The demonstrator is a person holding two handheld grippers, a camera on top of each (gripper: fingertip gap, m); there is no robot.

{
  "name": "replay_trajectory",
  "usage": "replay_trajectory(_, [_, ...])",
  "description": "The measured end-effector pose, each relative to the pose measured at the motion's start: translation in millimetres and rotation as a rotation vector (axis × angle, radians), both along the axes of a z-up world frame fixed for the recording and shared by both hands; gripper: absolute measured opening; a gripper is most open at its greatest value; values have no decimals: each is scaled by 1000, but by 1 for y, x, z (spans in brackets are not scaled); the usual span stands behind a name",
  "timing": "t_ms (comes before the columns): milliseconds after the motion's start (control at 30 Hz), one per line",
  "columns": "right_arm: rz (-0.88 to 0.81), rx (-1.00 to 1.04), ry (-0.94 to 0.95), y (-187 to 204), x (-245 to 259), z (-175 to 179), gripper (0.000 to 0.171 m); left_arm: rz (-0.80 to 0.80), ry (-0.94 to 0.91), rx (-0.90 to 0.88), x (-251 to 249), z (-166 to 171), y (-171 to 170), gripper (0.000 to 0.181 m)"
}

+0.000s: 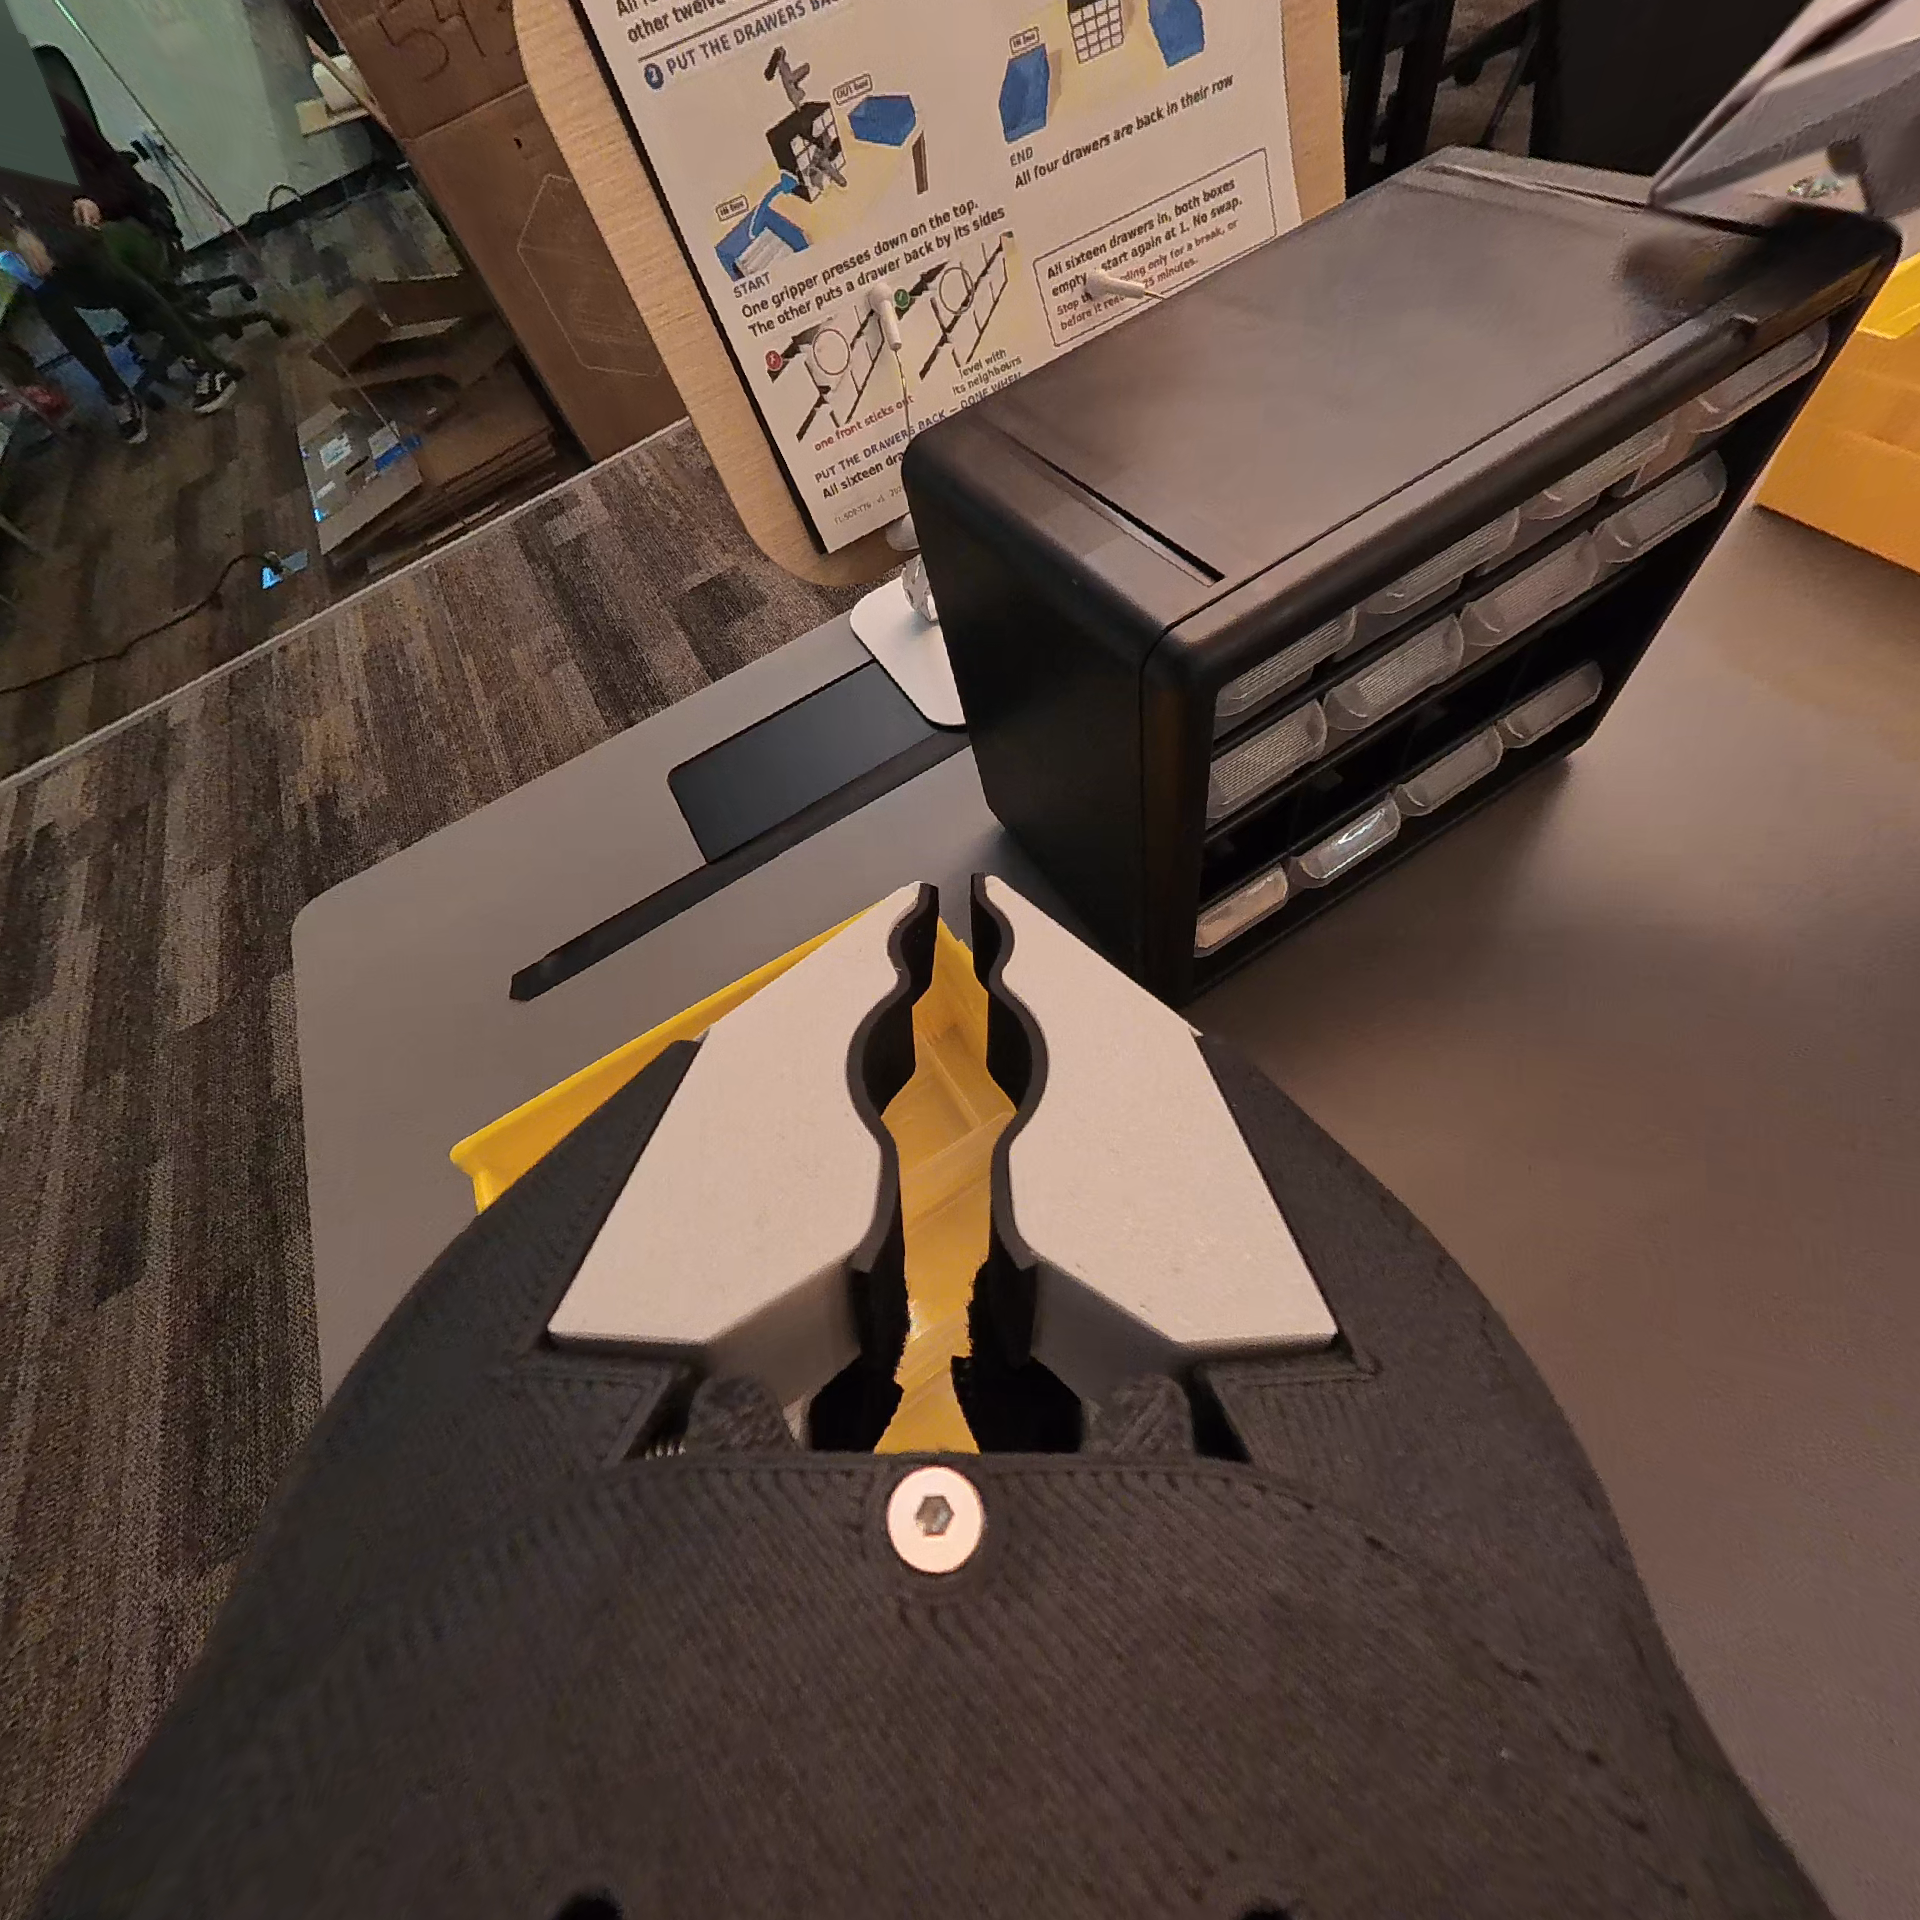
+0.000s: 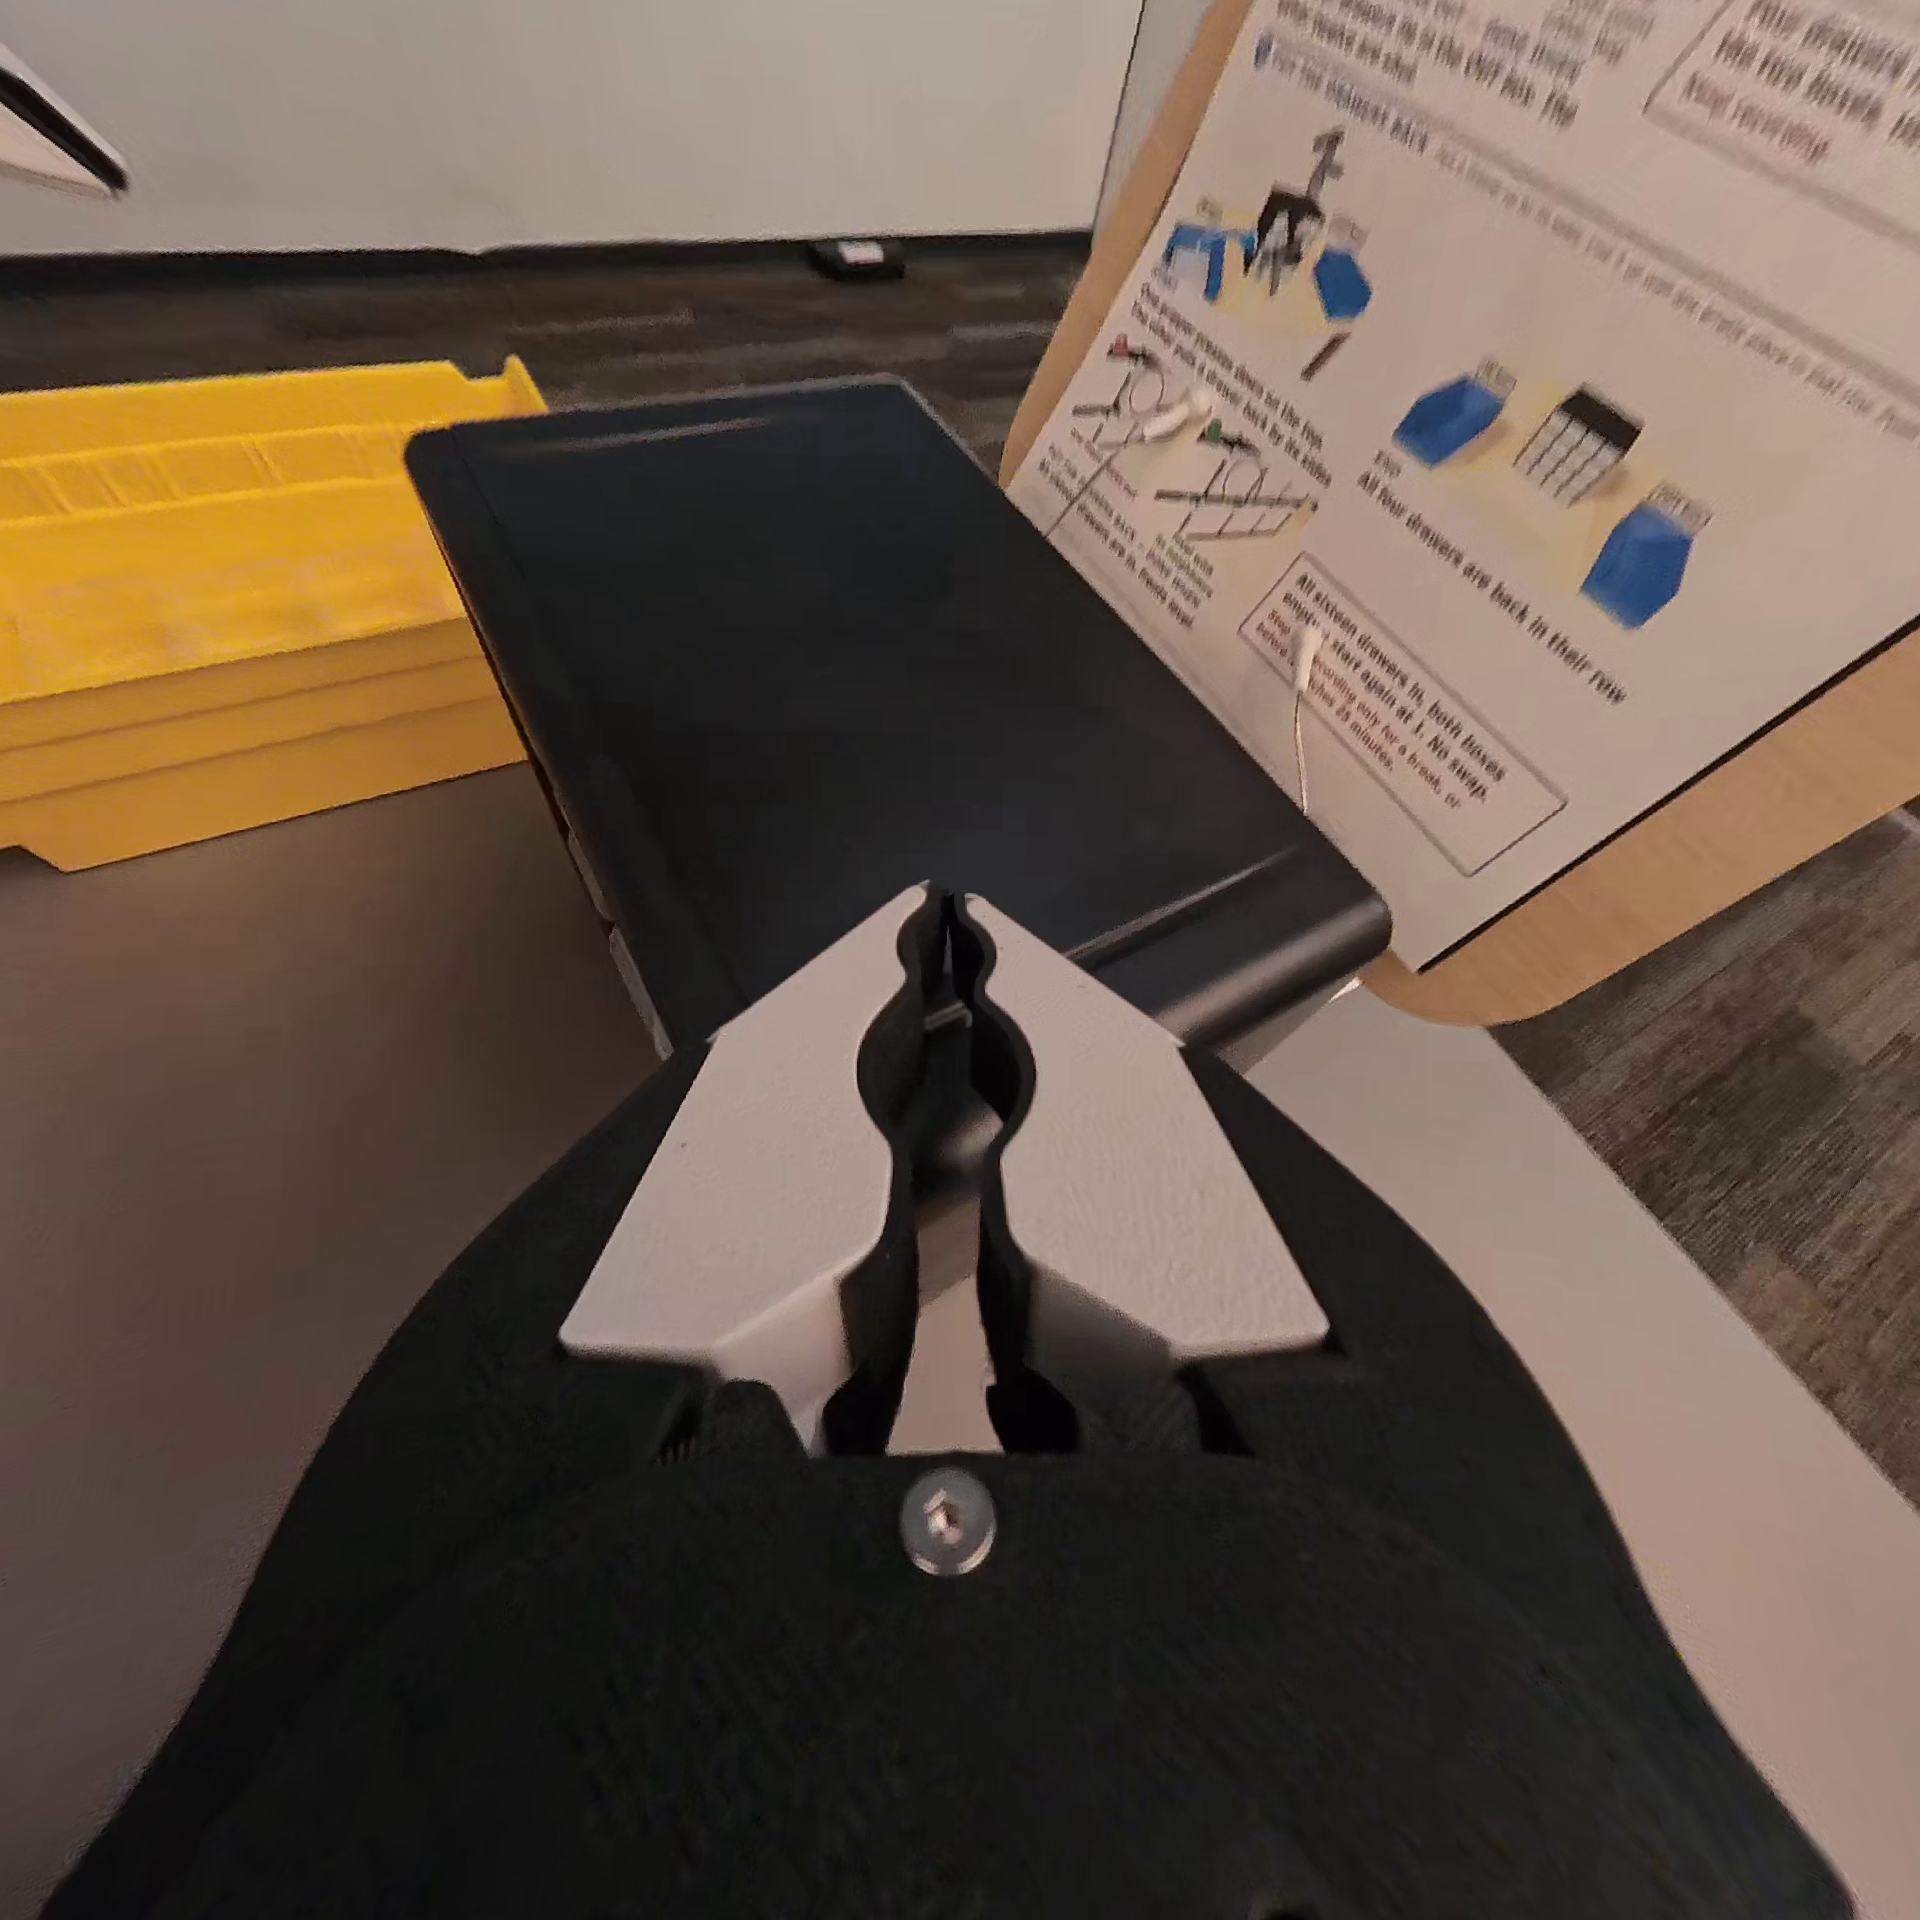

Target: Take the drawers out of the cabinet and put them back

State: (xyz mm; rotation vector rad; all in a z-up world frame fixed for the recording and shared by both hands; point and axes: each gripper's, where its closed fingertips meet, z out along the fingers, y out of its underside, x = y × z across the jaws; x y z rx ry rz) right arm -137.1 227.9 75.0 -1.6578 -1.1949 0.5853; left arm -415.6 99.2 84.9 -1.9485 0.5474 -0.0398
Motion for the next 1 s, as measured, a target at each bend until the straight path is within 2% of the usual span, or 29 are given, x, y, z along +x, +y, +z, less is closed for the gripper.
replay_trajectory(433, [7,-28,-50,-4,3,-9,0,-56,-16,-6,18,1,-3,5])
replay_trajectory(567, [1,-42,-35,-3,7,-8,0,-196,-193,47,49,24,-27,6])
replay_trajectory(667, [3,-49,-35,-2,9,-10,0,-156,-252,89,50,32,-47,14])
replay_trajectory(833, [19,-49,-23,-2,7,-9,0,-6,-259,25,20,4,-71,39])
replay_trajectory(1000, [32,-57,-17,-2,5,-11,0,34,-335,-144,-12,-18,-94,28])
